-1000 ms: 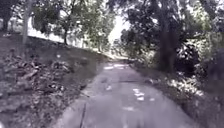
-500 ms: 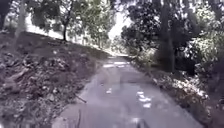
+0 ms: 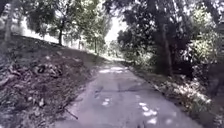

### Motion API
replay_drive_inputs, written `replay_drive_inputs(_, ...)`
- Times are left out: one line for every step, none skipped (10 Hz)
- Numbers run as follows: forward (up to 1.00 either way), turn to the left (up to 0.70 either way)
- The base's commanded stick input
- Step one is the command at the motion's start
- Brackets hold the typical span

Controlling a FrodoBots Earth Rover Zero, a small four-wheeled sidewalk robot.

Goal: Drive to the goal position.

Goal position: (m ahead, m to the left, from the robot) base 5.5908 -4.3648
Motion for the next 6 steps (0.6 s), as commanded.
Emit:
replay_drive_inputs(0.5, 0.0)
replay_drive_inputs(0.5, 0.0)
replay_drive_inputs(0.5, -0.2)
replay_drive_inputs(0.5, -0.41)
replay_drive_inputs(0.5, -0.22)
replay_drive_inputs(0.5, 0.0)
